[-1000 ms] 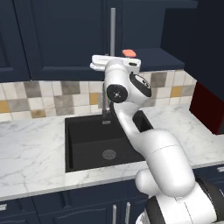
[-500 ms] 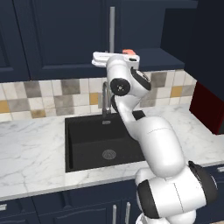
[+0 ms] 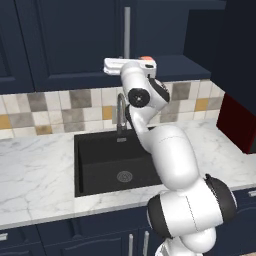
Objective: Pick up the bar soap and bar soap from the sink, and place them back in the cabinet, and close the cabinet doors.
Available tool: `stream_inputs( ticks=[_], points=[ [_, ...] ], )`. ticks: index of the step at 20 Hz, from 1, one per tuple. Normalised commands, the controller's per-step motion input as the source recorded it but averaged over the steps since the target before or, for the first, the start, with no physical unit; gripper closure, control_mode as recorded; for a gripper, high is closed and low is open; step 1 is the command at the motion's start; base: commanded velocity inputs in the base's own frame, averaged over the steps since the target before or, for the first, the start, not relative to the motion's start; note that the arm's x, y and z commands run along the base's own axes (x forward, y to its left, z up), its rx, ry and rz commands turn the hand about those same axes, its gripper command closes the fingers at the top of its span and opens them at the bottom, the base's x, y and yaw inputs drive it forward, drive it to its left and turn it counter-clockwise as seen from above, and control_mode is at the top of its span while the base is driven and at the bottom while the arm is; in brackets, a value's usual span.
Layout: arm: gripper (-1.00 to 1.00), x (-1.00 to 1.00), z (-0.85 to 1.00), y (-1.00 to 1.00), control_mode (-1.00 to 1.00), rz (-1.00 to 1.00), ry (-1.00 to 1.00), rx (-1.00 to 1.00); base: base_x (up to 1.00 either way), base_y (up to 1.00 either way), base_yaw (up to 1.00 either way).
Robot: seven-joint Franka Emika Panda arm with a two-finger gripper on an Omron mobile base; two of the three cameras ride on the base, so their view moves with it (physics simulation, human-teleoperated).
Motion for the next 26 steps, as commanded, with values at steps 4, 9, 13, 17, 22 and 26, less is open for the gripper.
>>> stream_inputs(
  ticks=[4,9,13,17,22,26],
  points=[
    [-1.0,0.12,0.0,0.0,-1.0,0.07,0.0,0.0,0.0,0.0,0.0],
    [-1.0,0.0,0.0,0.0,-1.0,0.06,0.0,0.0,0.0,0.0,0.0],
    [-1.0,-0.04,0.0,0.0,-1.0,0.07,0.0,0.0,0.0,0.0,0.0],
    [-1.0,-0.11,0.08,0.0,-1.0,0.08,0.0,0.0,0.0,0.0,0.0],
    [-1.0,-0.1,0.15,0.0,-1.0,0.07,0.0,0.0,0.0,0.0,0.0],
    [-1.0,-0.17,0.23,0.0,-1.0,0.06,0.0,0.0,0.0,0.0,0.0]
  ],
)
